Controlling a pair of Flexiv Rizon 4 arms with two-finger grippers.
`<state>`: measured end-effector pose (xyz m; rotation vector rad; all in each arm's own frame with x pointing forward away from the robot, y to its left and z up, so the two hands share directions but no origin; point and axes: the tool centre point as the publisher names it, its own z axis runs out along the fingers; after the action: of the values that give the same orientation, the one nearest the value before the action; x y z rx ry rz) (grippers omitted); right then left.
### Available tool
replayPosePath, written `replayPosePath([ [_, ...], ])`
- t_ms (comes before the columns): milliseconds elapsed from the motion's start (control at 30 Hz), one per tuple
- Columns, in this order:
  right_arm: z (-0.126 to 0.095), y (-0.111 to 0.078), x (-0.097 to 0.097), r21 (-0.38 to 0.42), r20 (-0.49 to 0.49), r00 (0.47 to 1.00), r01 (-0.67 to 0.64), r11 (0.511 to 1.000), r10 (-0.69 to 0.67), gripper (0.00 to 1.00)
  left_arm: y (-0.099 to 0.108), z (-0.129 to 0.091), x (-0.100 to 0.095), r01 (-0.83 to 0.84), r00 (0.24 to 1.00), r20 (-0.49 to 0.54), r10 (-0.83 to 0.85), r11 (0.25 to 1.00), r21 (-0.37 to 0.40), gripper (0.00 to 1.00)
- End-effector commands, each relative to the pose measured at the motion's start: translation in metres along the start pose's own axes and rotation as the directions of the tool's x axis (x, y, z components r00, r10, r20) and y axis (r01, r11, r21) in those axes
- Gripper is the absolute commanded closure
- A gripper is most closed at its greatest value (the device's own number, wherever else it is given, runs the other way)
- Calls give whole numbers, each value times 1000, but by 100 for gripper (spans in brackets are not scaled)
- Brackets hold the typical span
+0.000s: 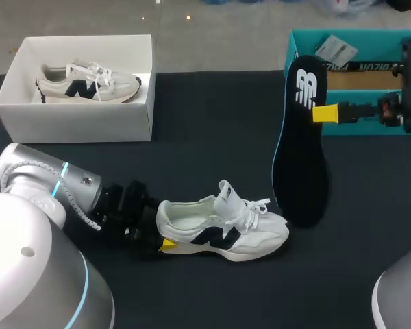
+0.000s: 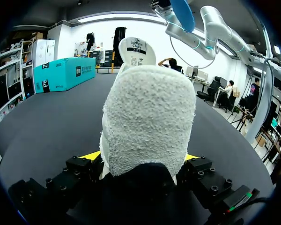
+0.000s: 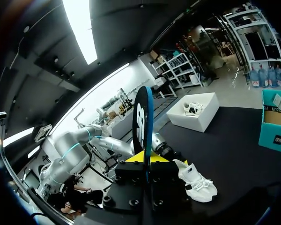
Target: Take the shoe out of the shoebox, open the shoe tongue, remove and reinsert the insole, then place the shoe into the shoebox
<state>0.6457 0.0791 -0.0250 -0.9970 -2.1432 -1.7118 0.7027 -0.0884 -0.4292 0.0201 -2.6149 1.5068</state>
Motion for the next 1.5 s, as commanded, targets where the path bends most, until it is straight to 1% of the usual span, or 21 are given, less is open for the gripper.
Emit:
replayPosePath([
  [33, -14, -3, 11, -5, 5, 1000, 17, 1000, -17, 100, 2, 3, 0, 1, 1000, 0, -1, 1000, -3, 100],
  [200, -13, -4, 19, 11, 1, 1000, 29, 1000, -29, 100, 2, 3, 0, 1, 1000, 0, -1, 1000, -3, 100],
  [367, -6, -16, 22, 39, 12, 1000, 27, 999, -28, 100, 2, 3, 0, 1, 1000, 0, -1, 1000, -3, 100],
  [500, -5, -22, 23, 47, 19, 1000, 24, 999, -25, 100, 2, 3, 0, 1, 1000, 0, -1, 1000, -3, 100],
  [667, -9, -27, 26, 23, 39, 999, 23, 999, -24, 100, 2, 3, 0, 1, 1000, 0, -1, 1000, -3, 100],
  [800, -11, -33, 29, -7, 21, 999, 27, 1000, -27, 100, 2, 3, 0, 1, 1000, 0, -1, 1000, -3, 100],
  [967, -10, -40, 29, -2, 24, 1000, 12, 1000, -12, 100, 2, 3, 0, 1, 1000, 0, -1, 1000, -3, 100],
  [1067, -10, -42, 28, 1, 41, 999, -1, 1000, 1, 100, 2, 3, 0, 1, 1000, 0, -1, 1000, -3, 100],
  [1500, -10, -42, 28, 1, 41, 999, -1, 1000, 1, 100, 2, 3, 0, 1, 1000, 0, -1, 1000, -3, 100],
])
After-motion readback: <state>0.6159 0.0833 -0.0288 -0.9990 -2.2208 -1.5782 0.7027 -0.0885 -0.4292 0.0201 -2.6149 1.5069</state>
